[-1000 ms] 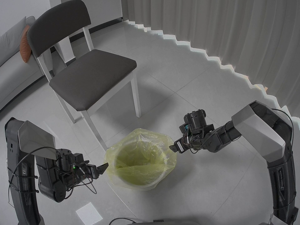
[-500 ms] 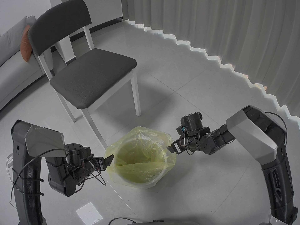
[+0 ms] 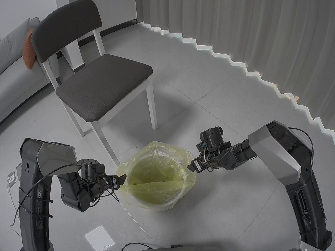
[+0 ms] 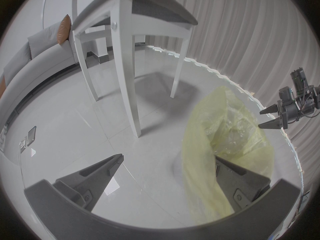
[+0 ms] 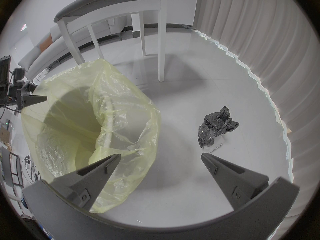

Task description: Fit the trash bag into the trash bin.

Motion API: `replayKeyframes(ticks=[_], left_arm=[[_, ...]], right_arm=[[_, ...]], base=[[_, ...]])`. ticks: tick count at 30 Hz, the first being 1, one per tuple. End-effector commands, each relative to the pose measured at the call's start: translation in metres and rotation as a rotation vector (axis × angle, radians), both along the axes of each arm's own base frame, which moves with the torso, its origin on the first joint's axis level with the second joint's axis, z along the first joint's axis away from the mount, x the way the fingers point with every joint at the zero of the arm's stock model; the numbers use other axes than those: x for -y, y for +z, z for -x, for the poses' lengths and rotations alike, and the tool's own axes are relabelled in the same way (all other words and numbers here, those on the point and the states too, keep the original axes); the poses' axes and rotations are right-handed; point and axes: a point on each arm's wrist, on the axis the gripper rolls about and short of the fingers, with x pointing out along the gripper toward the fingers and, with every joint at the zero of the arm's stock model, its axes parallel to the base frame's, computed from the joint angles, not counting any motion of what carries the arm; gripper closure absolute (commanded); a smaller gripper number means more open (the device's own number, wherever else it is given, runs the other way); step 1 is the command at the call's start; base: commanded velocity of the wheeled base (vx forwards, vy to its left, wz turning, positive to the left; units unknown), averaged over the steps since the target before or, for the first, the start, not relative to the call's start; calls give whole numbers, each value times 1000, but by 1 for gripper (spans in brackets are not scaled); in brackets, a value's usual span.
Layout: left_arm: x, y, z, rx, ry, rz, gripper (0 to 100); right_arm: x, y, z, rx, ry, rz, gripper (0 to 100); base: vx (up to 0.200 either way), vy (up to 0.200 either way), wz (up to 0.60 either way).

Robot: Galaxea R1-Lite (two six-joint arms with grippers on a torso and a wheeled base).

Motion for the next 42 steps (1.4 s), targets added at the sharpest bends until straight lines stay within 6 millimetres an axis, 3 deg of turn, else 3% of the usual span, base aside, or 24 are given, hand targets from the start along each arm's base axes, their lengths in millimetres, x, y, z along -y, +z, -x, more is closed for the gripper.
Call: replayKeyframes(ticks=[1,16,26,36,42], left_arm=[[3,-6,-20,-1,7,-20,0],[6,-3,-47,-86,-9,-89,0],[-11,-2,-32,-130,-4,-119,0],[-14,0,-20,-141,-35,-115,0],[-17,5,-13,-99,-27,-99,0]], right_arm=[[3,-10,-8,-10,-11,9,0],[-2,-21,-31,-54,-18,32,0],[2,-23,-31,-98,-22,53,0],[12,-25,-29,-156,-41,95,0],[14,1,-30,-110,-66,83,0]], base=[[0,0,0],[0,0,0],[0,0,0],[0,0,0],[0,0,0]])
